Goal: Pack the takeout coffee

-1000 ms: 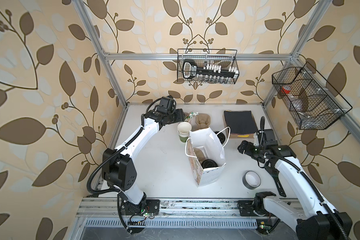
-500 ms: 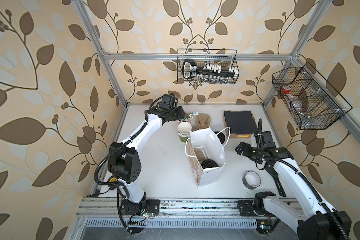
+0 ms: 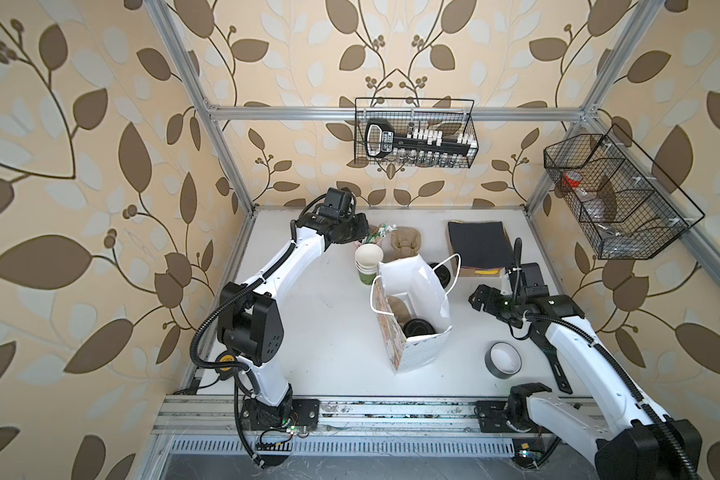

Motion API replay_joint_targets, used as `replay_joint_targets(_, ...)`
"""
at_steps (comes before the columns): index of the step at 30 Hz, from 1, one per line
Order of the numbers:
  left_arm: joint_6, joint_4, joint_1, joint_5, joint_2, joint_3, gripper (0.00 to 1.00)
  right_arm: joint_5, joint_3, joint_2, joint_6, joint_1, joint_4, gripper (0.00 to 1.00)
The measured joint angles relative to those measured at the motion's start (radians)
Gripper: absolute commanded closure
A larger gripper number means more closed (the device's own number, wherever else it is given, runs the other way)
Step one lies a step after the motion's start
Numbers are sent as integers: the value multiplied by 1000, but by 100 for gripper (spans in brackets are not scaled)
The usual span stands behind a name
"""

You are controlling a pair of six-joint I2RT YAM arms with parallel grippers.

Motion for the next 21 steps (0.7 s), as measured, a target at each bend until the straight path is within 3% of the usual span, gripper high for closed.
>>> replay_joint_targets(2,2,-1,0,0,0,8,100,-1,0,0,0,0,1,5)
replay_joint_targets(15,2,-26,20,0,0,36,100,-14,0,0,0,0,3,4)
replay_joint_targets(21,-14,-46,52,-11,-72,43,100,-14,0,1,0,0,3,4)
